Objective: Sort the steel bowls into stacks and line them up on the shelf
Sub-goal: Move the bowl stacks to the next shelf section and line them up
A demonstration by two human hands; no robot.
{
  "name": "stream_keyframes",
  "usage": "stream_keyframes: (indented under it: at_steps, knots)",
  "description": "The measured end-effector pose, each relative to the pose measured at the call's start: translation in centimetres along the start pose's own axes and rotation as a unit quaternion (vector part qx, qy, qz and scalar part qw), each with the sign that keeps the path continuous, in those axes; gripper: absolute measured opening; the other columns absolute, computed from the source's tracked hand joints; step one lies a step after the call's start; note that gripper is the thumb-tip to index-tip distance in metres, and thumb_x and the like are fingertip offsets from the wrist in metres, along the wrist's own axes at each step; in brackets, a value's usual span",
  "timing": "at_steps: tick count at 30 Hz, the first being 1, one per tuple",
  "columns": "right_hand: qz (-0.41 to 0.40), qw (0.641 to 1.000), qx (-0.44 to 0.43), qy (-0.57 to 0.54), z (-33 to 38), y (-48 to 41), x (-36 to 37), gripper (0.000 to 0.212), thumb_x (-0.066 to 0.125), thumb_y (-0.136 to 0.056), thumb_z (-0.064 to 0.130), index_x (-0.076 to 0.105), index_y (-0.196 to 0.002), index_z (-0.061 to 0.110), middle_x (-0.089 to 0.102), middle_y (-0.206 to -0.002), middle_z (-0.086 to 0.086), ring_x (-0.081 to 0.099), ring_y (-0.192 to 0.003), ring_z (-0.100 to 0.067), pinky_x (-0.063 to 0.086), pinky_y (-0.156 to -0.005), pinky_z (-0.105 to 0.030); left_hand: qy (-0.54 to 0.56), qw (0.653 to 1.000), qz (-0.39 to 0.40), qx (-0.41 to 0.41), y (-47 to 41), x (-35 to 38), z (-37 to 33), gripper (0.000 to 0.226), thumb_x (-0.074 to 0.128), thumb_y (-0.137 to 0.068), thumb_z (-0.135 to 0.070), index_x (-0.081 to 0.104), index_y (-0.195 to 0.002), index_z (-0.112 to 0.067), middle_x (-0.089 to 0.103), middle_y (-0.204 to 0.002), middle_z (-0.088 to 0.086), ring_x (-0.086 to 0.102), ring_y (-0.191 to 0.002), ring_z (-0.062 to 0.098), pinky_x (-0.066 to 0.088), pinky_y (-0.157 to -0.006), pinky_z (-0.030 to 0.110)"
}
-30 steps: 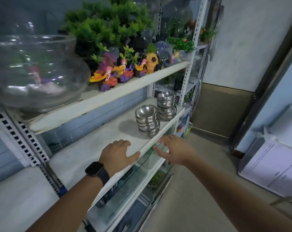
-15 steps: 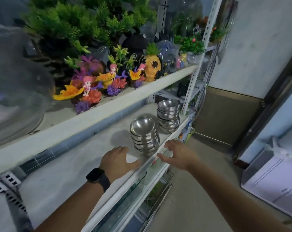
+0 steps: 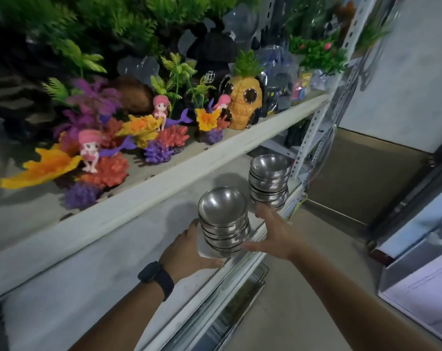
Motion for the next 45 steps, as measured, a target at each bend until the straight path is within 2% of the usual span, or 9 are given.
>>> stream_keyframes:
  at_steps: [3, 5, 10, 15, 20, 23, 28, 35, 45]
  knots:
    - [0.055, 0.996, -0.025, -0.060, -0.8, -1.8, 0.8, 0.132, 0.085, -0.051, 0.076, 0.008, -0.153, 0.046, 0.037, -0.153, 0.010, 0.044, -0.134, -0.008, 0.046, -0.108, -0.044, 0.124, 0.992, 0.012, 0.030, -1.0, 1.6, 0.0, 0.113, 0.096, -0.063, -0.026, 0.014, -0.136, -0.049, 0.037, -0.136, -0.032, 0.040, -0.120, -0.026, 0.042, -0.095, 0.005]
    - [0.105, 0.985, -0.030, -0.130, -1.1, -2.6, 1.2, 0.131, 0.094, -0.050, 0.063, 0.007, -0.147, 0.055, 0.038, -0.148, 0.019, 0.047, -0.130, -0.003, 0.048, -0.107, -0.035, 0.187, 0.982, 0.001, 0.039, -1.8, 2.7, 0.7, 0.122, 0.096, -0.062, -0.010, 0.012, -0.146, -0.038, 0.042, -0.142, -0.019, 0.046, -0.127, -0.012, 0.047, -0.092, 0.009]
    - [0.170, 0.955, -0.068, -0.233, -2.0, -4.5, 1.9, 0.129, 0.099, -0.057, 0.037, 0.004, -0.142, 0.062, 0.044, -0.138, 0.029, 0.049, -0.117, 0.021, 0.046, -0.088, -0.006, 0.193, 0.980, -0.054, 0.000, -2.6, 4.4, 0.7, 0.110, 0.096, -0.063, -0.018, 0.029, -0.148, -0.041, 0.056, -0.137, -0.009, 0.061, -0.121, 0.009, 0.056, -0.093, 0.033]
    - [0.189, 0.937, -0.089, -0.280, -3.0, -5.6, 2.6, 0.130, 0.099, -0.058, 0.035, 0.011, -0.152, 0.050, 0.051, -0.138, 0.025, 0.053, -0.122, 0.011, 0.048, -0.098, -0.014, 0.220, 0.970, -0.098, -0.028, -3.1, 5.5, 1.3, 0.112, 0.086, -0.069, 0.013, 0.025, -0.149, -0.037, 0.052, -0.144, -0.004, 0.060, -0.124, 0.010, 0.058, -0.087, 0.031]
    - [0.206, 0.930, -0.108, -0.284, -3.0, -7.0, 2.9, 0.126, 0.099, -0.056, 0.029, 0.017, -0.150, 0.050, 0.056, -0.134, 0.023, 0.056, -0.120, 0.008, 0.049, -0.099, -0.018, 0.312, 0.936, -0.136, -0.086, -2.9, 5.3, 0.7, 0.120, 0.098, -0.056, -0.004, 0.027, -0.143, -0.047, 0.055, -0.138, -0.006, 0.061, -0.121, 0.009, 0.059, -0.088, 0.035]
    - [0.222, 0.926, -0.130, -0.276, -2.0, -7.8, 3.3, 0.123, 0.100, -0.054, 0.031, 0.018, -0.142, 0.059, 0.056, -0.132, 0.024, 0.056, -0.117, 0.012, 0.049, -0.093, -0.012, 0.284, 0.940, -0.163, -0.095, -1.8, 4.8, 1.1, 0.121, 0.100, -0.054, -0.010, 0.025, -0.142, -0.048, 0.059, -0.133, -0.010, 0.061, -0.118, 0.007, 0.056, -0.086, 0.025]
    - [0.249, 0.911, -0.190, -0.267, 1.2, -8.5, 4.9, 0.119, 0.099, -0.057, 0.030, 0.019, -0.139, 0.059, 0.055, -0.132, 0.025, 0.054, -0.120, 0.010, 0.046, -0.094, -0.009, 0.237, 0.939, -0.218, -0.121, 1.6, 3.1, 2.2, 0.123, 0.102, -0.051, -0.027, 0.024, -0.144, -0.046, 0.065, -0.127, -0.010, 0.064, -0.117, 0.012, 0.057, -0.092, 0.030]
    - [0.294, 0.885, -0.257, -0.255, 7.2, -7.2, 8.7, 0.117, 0.098, -0.057, 0.035, 0.019, -0.140, 0.060, 0.051, -0.137, 0.024, 0.052, -0.125, 0.007, 0.044, -0.102, -0.014, 0.205, 0.920, -0.297, -0.150, 8.8, 1.1, 4.6, 0.123, 0.101, -0.052, -0.014, 0.027, -0.149, -0.024, 0.068, -0.121, 0.000, 0.068, -0.111, 0.013, 0.060, -0.089, 0.034]
    - [0.345, 0.851, -0.334, -0.214, 16.8, -0.9, 14.9, 0.121, 0.098, -0.057, 0.035, 0.015, -0.139, 0.062, 0.048, -0.137, 0.025, 0.052, -0.123, 0.009, 0.045, -0.102, -0.015, 0.181, 0.880, -0.399, -0.186, 22.1, -0.2, 7.6, 0.114, 0.101, -0.051, -0.018, 0.030, -0.139, -0.035, 0.068, -0.116, -0.002, 0.070, -0.107, 0.011, 0.060, -0.089, 0.036]
Point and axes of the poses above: each hand's wrist, its own y-axis away from the middle knuckle, its own x-axis out of the palm, z = x × y, the point moved 1 cm from there along -y, towards the middle knuckle
